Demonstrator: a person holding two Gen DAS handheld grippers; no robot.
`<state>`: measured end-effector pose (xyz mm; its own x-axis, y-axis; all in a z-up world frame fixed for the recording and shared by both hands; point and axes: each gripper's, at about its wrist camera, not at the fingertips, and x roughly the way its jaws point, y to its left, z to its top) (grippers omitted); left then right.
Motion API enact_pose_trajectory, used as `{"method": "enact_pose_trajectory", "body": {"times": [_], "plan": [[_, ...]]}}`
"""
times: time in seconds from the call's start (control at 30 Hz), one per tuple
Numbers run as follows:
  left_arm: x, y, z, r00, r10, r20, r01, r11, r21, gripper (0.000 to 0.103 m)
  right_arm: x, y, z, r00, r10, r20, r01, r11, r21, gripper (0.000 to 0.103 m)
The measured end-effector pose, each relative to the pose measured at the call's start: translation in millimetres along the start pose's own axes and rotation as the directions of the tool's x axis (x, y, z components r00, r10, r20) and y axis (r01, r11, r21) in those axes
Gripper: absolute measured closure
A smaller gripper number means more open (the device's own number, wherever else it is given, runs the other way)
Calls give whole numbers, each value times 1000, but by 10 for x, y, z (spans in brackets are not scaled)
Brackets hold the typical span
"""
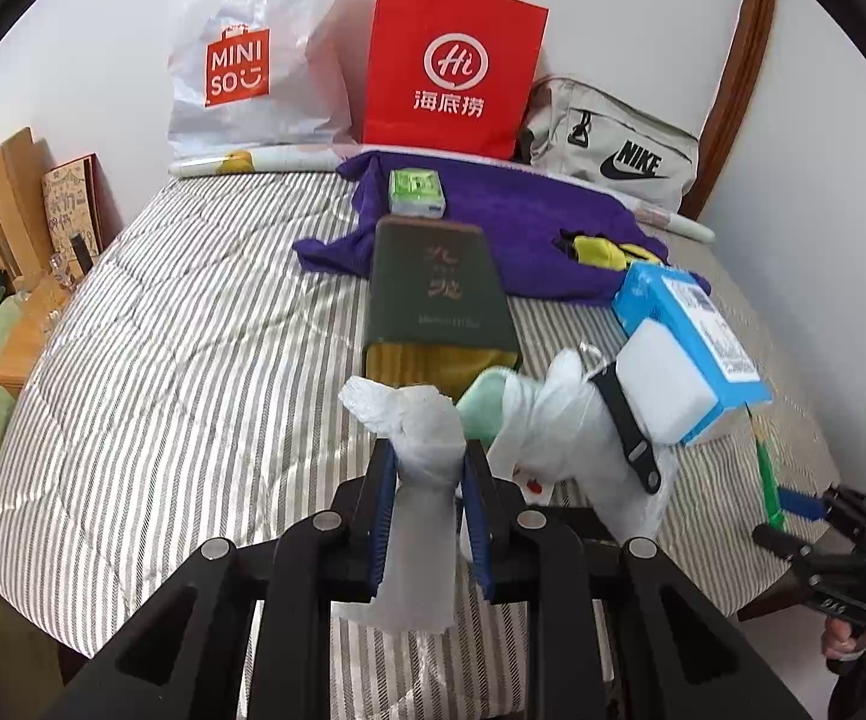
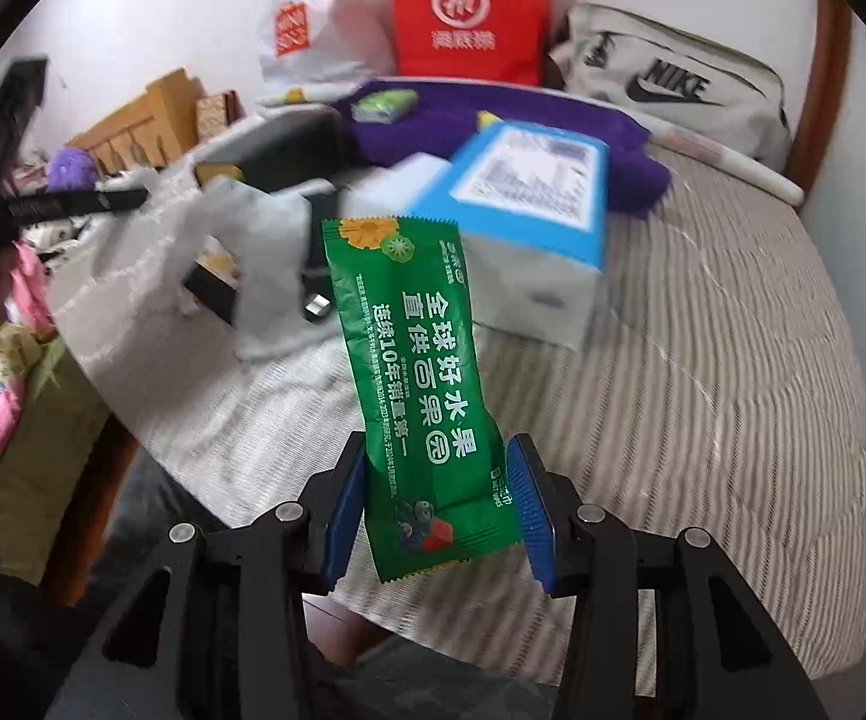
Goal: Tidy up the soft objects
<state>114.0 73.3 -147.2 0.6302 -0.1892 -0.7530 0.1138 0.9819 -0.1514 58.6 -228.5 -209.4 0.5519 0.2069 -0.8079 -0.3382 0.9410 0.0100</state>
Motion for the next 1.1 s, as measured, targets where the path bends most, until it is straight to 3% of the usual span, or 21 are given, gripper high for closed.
{"method": "enact_pose_trajectory", "body": {"times": [0.2, 0.4, 0.5, 0.6, 0.63, 0.7, 0.8, 1.1], "plan": [[-3, -13, 170, 1000, 4, 11, -4, 1000, 3, 82, 203, -73, -23, 999, -15, -43, 15, 1000, 8, 56], [51, -33, 267, 1000, 13, 5, -13, 1000, 14, 82, 299, -82, 46, 999, 4, -32, -4, 1000, 11, 49], [105, -51, 306, 1000, 7, -7, -7, 1000, 19, 82, 365, -102, 141, 999, 25, -32, -25, 999, 28, 39], [156, -75, 337, 1000, 8, -16, -7, 1000, 26, 82, 394, -93, 221, 999, 34, -18, -33, 999, 33, 39], [184, -80, 351, 1000, 6, -23, -5, 1000, 28, 82, 400, -89, 254, 999, 36, -10, -35, 999, 32, 42], [220, -79, 371, 1000, 7, -30, -7, 1000, 26, 82, 407, -69, 305, 999, 52, -8, -52, 998, 22, 72], [260, -74, 420, 999, -2, -36, 3, 1000, 27, 82, 375, -19, 364, 997, 81, -16, -81, 997, 3, 74], [328, -72, 691, 999, -17, -27, 18, 999, 32, 82, 27, 83, 738, 987, 150, 65, -147, 988, -46, 75]]}}
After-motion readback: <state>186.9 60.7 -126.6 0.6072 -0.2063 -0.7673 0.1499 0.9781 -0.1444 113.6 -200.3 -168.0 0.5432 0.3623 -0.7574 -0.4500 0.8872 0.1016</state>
